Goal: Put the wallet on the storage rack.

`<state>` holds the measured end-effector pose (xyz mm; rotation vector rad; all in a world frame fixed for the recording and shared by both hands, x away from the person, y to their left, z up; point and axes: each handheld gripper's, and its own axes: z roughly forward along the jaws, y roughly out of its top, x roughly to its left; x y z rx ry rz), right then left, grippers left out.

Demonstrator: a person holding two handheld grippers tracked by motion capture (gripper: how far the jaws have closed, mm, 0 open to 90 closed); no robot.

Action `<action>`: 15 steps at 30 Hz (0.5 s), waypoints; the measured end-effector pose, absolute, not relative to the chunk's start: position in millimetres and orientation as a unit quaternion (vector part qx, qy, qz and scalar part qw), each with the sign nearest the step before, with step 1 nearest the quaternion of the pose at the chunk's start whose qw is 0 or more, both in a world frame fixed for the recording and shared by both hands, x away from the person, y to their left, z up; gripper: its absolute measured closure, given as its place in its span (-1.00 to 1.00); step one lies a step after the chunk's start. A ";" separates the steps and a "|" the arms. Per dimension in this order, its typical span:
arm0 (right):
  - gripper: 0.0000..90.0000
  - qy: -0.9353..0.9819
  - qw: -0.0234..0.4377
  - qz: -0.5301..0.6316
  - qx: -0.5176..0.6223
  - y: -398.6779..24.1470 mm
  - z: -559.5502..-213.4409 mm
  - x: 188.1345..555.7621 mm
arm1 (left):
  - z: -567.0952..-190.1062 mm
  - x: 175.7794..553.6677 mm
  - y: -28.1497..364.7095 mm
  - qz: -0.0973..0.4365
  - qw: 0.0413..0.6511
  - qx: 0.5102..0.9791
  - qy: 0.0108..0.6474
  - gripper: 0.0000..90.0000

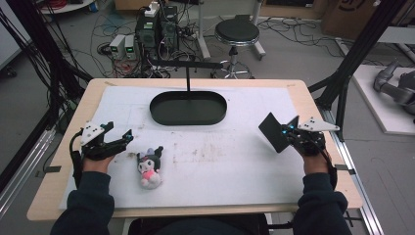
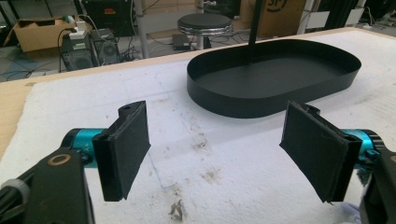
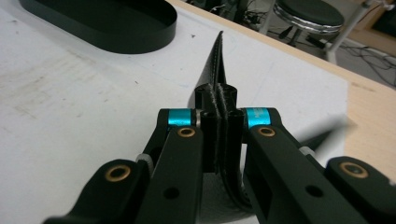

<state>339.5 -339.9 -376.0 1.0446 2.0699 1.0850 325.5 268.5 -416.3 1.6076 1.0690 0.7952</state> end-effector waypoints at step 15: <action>0.99 0.822 0.239 0.412 0.312 -317.1 -377.2 338.6 | -416.5 325.6 268.8 0.330 0.502 0.666 0.443 -0.49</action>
